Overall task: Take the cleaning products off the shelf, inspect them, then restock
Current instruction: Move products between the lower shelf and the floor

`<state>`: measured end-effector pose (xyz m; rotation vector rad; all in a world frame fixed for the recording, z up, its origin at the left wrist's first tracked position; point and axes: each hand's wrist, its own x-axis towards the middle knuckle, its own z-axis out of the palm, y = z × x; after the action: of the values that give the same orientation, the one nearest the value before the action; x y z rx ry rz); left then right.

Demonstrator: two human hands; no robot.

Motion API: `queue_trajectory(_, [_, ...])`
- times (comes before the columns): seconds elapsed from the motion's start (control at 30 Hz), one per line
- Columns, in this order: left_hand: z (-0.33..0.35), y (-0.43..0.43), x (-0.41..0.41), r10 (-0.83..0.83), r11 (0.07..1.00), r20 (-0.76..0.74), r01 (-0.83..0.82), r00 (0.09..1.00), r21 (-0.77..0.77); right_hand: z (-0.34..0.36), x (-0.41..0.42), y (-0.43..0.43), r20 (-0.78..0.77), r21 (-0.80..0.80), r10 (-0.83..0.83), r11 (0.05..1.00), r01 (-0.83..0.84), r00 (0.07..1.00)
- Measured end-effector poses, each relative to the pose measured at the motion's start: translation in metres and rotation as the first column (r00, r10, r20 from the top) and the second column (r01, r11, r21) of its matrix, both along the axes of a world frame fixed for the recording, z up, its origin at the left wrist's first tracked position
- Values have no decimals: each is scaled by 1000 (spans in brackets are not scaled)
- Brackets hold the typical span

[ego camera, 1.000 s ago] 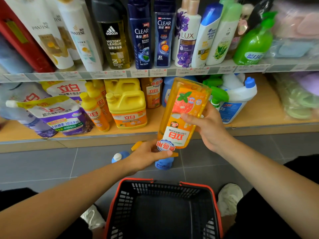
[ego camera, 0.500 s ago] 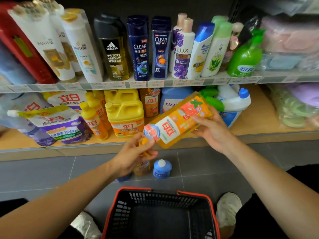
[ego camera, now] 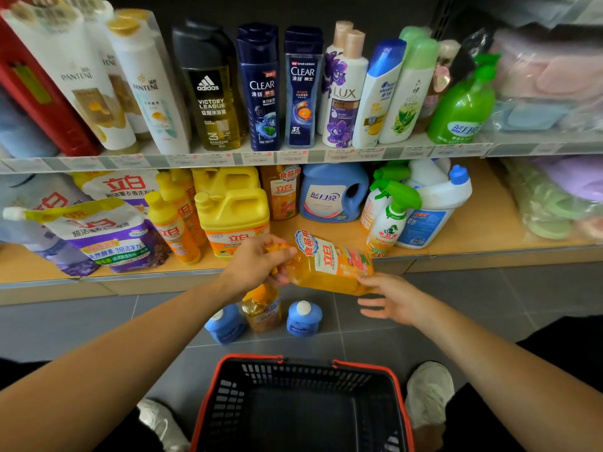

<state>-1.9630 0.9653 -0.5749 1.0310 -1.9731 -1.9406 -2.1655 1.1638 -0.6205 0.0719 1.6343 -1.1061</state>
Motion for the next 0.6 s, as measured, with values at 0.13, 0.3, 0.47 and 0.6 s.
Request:
queue_trajectory(0.13, [-5,3,-25,-77,983,77,88,994,-158,-2,1,-1,-291,120,171,983,-141,941])
queue_trajectory(0.3, [-12,19,-55,-225,857,169,277,960,-434,8,0,-21,-710,17,335,887,-461,619])
queue_trajectory(0.47, [-18,25,-74,-355,678,246,429,902,-596,9,-14,-24,-734,86,470,781,-619,491])
queue_trajectory(0.6, [-33,28,-91,-403,539,349,527,846,-657,11,-41,-21,-733,241,485,841,-485,478])
